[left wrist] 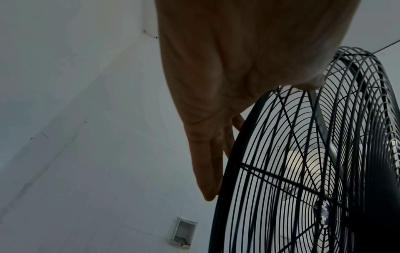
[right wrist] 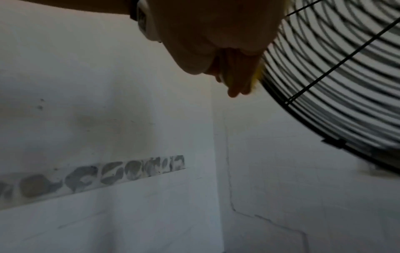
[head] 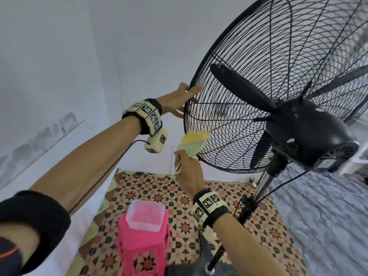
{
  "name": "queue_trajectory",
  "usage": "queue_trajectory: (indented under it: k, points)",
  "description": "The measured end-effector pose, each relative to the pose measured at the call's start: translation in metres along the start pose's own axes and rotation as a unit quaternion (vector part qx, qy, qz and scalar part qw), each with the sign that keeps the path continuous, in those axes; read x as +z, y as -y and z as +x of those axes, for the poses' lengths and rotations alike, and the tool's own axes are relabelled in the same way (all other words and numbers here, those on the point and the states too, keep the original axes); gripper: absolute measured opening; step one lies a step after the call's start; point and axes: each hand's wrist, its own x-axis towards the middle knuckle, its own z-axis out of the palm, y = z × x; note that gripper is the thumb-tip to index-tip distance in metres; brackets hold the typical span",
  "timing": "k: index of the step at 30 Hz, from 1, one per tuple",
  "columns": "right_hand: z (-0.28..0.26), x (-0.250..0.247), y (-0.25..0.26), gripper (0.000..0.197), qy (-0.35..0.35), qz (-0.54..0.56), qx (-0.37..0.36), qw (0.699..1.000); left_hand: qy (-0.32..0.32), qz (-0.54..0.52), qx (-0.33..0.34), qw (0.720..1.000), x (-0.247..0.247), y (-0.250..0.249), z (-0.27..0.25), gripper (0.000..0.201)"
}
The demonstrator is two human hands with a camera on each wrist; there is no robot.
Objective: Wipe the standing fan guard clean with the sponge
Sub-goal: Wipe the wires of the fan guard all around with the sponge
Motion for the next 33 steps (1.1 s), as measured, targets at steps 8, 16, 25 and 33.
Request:
queue_trajectory:
  k: [8, 16, 25, 33]
  points:
    - [0.03, -0.012, 0.014, 0.018, -0.057, -0.028, -0.083, 0.994, -0.01, 0.01, 0.009, 1.0, 0.014, 0.005, -0.005, 0.073]
    - [-0.018, -0.009, -0.017, 0.009, 0.044, 0.023, 0.02, 0.999, -0.036, -0.025, -0.004, 0.999, 0.022, 0.002, -0.006, 0.073]
    - [0.0, -0.023, -0.044, 0.022, 0.074, -0.053, -0.094, 0.991, -0.064, -0.034, -0.033, 0.997, 0.035, -0.007, -0.013, 0.1]
    - [-0.008, -0.066, -0.03, 0.024, 0.061, 0.103, -0.101, 0.988, -0.095, -0.104, -0.05, 0.989, 0.055, -0.001, -0.019, 0.096]
